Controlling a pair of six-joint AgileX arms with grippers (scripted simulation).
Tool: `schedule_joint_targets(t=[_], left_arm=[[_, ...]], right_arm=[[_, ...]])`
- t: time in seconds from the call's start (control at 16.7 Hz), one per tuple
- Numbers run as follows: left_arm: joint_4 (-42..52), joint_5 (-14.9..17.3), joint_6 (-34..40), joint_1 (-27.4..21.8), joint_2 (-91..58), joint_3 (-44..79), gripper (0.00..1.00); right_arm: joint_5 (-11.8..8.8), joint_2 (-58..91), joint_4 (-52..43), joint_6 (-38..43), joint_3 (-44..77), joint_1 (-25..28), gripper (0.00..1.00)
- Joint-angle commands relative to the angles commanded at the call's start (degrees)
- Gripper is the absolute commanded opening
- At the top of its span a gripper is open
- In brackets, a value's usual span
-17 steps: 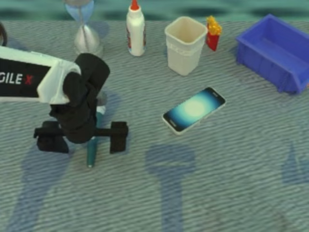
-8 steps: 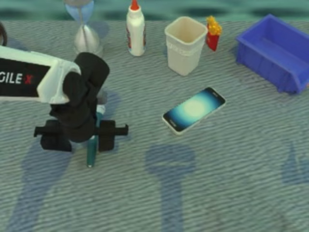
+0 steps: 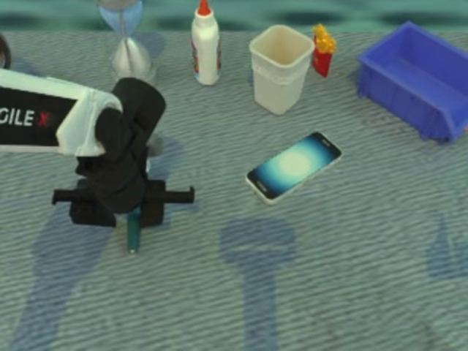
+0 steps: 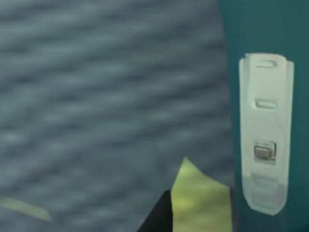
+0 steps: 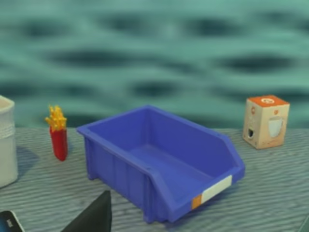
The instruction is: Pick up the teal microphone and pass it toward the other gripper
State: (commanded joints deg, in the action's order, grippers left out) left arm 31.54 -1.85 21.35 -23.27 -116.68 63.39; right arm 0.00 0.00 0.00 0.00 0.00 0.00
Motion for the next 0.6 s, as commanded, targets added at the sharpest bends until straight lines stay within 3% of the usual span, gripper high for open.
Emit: schedule_joint_targets(t=[0.06, 0.24, 0.6], left_arm=[[2.12, -1.18, -0.85, -0.11, 3.84, 1.32, 0.00], [0.24, -0.43, -1.44, -0.17, 4.17, 1.02, 0.00], [-18.33, 6.28, -6.38, 0.12, 7.93, -3.21, 0.00]], right_arm=[[0.00, 0.00, 0.00, 0.00, 0.00, 0.00, 1.00], [0.00, 0.00, 0.00, 0.00, 0.00, 0.00, 1.00], [0.00, 0.00, 0.00, 0.00, 0.00, 0.00, 1.00]])
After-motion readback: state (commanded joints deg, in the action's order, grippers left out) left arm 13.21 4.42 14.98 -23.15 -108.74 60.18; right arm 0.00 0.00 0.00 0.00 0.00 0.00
